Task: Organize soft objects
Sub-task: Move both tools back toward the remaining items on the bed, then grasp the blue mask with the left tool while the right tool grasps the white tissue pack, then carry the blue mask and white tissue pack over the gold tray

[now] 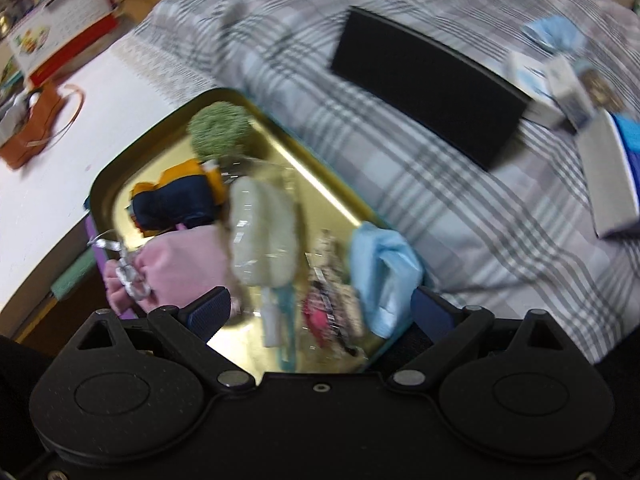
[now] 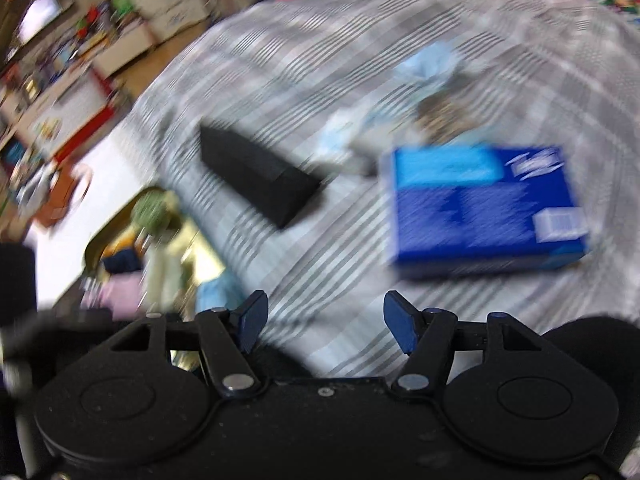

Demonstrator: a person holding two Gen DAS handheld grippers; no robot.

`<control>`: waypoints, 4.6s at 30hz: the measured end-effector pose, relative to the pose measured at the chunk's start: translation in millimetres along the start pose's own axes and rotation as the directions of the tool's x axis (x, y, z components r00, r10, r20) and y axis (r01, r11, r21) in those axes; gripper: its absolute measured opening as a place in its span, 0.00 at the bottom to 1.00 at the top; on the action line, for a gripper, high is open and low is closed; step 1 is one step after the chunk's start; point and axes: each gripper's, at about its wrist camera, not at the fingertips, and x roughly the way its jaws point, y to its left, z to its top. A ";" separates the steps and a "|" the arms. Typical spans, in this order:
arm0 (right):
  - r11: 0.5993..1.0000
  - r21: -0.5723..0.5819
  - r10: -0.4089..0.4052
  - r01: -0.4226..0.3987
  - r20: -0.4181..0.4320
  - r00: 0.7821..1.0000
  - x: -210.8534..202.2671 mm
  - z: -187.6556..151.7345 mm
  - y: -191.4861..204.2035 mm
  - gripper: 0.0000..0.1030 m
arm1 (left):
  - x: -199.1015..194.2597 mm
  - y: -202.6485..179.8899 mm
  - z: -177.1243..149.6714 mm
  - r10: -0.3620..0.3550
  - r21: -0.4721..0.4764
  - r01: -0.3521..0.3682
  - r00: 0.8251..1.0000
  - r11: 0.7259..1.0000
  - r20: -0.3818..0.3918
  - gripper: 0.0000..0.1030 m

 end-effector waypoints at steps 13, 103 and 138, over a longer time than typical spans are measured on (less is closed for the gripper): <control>0.990 0.032 -0.139 0.137 0.041 0.989 58.5 91.4 -20.5 0.66 | 6.0 -27.6 -9.8 -0.022 0.089 0.024 0.999 0.996 -0.026 0.91; 0.999 0.033 -0.003 -0.001 0.110 0.994 122.4 108.4 -109.4 0.78 | 125.7 -270.1 299.2 -0.192 0.158 0.207 0.976 0.965 -0.108 0.92; 0.994 0.025 0.098 -0.105 0.186 0.978 114.2 105.0 -110.2 0.73 | 65.2 -191.5 300.8 -0.247 0.096 0.258 0.962 0.961 -0.112 0.61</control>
